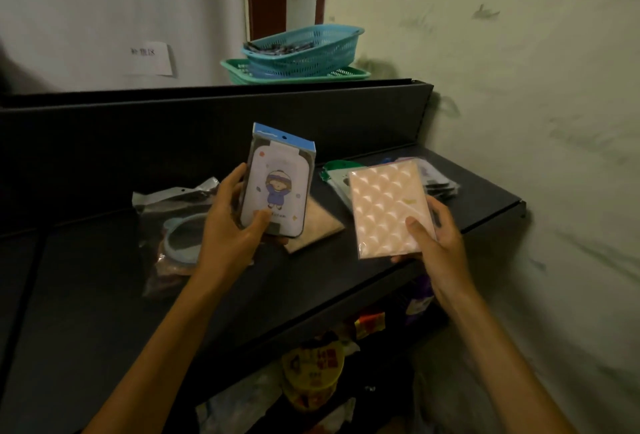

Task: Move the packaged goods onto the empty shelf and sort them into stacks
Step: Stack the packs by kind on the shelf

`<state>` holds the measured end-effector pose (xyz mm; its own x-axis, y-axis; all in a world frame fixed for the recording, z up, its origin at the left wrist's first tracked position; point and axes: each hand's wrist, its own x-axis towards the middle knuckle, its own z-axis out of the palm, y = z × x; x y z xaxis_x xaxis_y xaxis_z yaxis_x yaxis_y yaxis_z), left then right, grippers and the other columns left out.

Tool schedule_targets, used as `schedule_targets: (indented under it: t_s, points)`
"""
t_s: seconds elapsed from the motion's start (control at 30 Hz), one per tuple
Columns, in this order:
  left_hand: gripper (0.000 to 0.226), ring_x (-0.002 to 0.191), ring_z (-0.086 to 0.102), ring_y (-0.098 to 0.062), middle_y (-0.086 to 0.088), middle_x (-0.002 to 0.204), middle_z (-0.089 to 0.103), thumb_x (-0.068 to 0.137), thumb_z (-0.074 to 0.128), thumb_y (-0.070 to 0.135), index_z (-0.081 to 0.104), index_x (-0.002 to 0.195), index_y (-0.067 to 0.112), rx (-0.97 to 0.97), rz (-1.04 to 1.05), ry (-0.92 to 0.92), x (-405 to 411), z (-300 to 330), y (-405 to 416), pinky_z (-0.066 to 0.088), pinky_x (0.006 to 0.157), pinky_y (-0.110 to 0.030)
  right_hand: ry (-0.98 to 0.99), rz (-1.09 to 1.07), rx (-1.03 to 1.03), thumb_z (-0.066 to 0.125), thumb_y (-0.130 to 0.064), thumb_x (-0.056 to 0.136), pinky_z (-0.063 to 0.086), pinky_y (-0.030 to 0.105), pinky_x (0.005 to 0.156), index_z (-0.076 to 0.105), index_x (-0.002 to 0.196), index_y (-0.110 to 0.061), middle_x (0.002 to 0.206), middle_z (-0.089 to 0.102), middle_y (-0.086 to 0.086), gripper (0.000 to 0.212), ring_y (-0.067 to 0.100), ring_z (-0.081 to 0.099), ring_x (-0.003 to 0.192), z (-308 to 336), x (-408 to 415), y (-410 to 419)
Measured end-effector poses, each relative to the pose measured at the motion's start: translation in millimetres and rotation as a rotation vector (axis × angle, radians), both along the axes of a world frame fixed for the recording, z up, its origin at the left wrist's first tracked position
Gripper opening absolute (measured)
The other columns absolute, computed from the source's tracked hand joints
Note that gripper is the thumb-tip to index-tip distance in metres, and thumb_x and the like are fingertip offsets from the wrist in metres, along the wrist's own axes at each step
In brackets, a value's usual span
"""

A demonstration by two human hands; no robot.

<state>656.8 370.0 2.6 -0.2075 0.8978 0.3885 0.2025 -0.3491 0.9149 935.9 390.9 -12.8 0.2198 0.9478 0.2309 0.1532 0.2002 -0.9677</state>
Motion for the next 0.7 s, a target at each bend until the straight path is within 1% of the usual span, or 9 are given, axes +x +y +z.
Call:
schedule_targets:
  t_s: [0.07, 0.13, 0.3, 0.4, 0.47, 0.53, 0.6, 0.63, 0.7]
  points:
    - [0.068, 0.094, 0.054, 0.009, 0.025, 0.115, 0.041, 0.087, 0.059, 0.004, 0.028, 0.142, 0.031, -0.014, 0.053, 0.005, 3.3, 1.3, 8.3, 0.054, 0.06, -0.013, -0.002, 0.031, 0.014, 0.06, -0.019, 0.091, 0.054, 0.029, 0.078, 0.046, 0.135, -0.024, 0.127, 0.055, -0.002, 0.046, 0.01, 0.058, 0.105, 0.1, 0.0, 20.0]
    - [0.068, 0.097, 0.054, 0.007, 0.018, 0.121, 0.042, 0.087, 0.06, 0.006, 0.028, 0.143, 0.03, -0.02, 0.116, 0.019, 3.0, 0.9, 13.4, 0.056, 0.063, -0.016, 0.004, 0.099, 0.016, 0.06, -0.017, 0.091, 0.052, 0.02, 0.07, 0.046, 0.134, -0.022, 0.124, 0.056, -0.002, 0.045, 0.008, 0.059, 0.103, -1.1, -2.6, 40.5]
    - [0.067, 0.112, 0.058, -0.017, 0.002, 0.138, 0.043, 0.088, 0.06, 0.009, 0.029, 0.142, 0.033, -0.044, 0.231, -0.015, 6.6, -8.0, 13.4, 0.059, 0.073, -0.039, 0.023, 0.321, -0.062, 0.059, -0.018, 0.092, 0.054, 0.024, 0.074, 0.044, 0.131, -0.03, 0.123, 0.057, -0.005, 0.044, 0.005, 0.061, 0.1, -9.6, -18.5, 84.0]
    - [0.067, 0.111, 0.06, -0.021, 0.0, 0.134, 0.047, 0.087, 0.06, 0.007, 0.03, 0.142, 0.03, -0.051, 0.284, -0.078, 12.1, -10.9, 9.1, 0.06, 0.068, -0.035, 0.012, 0.446, -0.104, 0.057, -0.017, 0.093, 0.055, 0.02, 0.067, 0.043, 0.134, -0.026, 0.124, 0.056, -0.001, 0.044, 0.008, 0.06, 0.101, -11.5, -30.9, 100.7]
    - [0.068, 0.109, 0.061, -0.015, 0.008, 0.127, 0.049, 0.087, 0.059, 0.006, 0.029, 0.144, 0.026, -0.045, 0.315, -0.092, 17.0, -8.8, 4.3, 0.06, 0.066, -0.03, 0.019, 0.521, -0.138, 0.056, -0.016, 0.093, 0.052, 0.015, 0.06, 0.042, 0.136, -0.025, 0.122, 0.054, -0.002, 0.046, 0.007, 0.059, 0.099, -9.6, -38.6, 108.5]
    - [0.066, 0.101, 0.062, -0.001, 0.018, 0.118, 0.048, 0.087, 0.058, 0.003, 0.03, 0.143, 0.024, -0.037, 0.361, -0.087, 22.0, -5.7, -1.1, 0.058, 0.061, -0.022, 0.01, 0.572, -0.168, 0.055, -0.014, 0.093, 0.049, 0.011, 0.057, 0.042, 0.134, -0.024, 0.118, 0.053, -0.004, 0.044, 0.005, 0.057, 0.096, -7.0, -47.1, 116.2]
    - [0.065, 0.097, 0.061, 0.006, 0.019, 0.116, 0.048, 0.087, 0.057, 0.003, 0.03, 0.142, 0.024, -0.03, 0.416, -0.065, 25.7, -3.9, -6.4, 0.054, 0.06, -0.016, -0.01, 0.604, -0.194, 0.055, -0.012, 0.093, 0.048, 0.01, 0.056, 0.044, 0.132, -0.022, 0.116, 0.054, -0.004, 0.042, 0.005, 0.056, 0.094, -6.3, -56.8, 122.6]
    - [0.064, 0.098, 0.06, 0.005, 0.019, 0.117, 0.048, 0.087, 0.057, 0.003, 0.031, 0.142, 0.025, -0.029, 0.442, -0.053, 27.7, -2.8, -9.2, 0.054, 0.061, -0.015, -0.039, 0.611, -0.206, 0.056, -0.013, 0.092, 0.051, 0.014, 0.061, 0.044, 0.132, -0.021, 0.118, 0.056, -0.003, 0.042, 0.005, 0.056, 0.095, -7.6, -62.2, 125.5]
    - [0.064, 0.098, 0.058, 0.011, 0.021, 0.117, 0.047, 0.087, 0.057, 0.003, 0.031, 0.141, 0.026, -0.024, 0.481, -0.029, 30.8, -1.0, -15.5, 0.053, 0.062, -0.012, -0.133, 0.621, -0.238, 0.057, -0.016, 0.091, 0.056, 0.03, 0.077, 0.046, 0.13, -0.021, 0.121, 0.057, 0.001, 0.04, 0.01, 0.059, 0.097, -8.6, -70.4, 127.4]
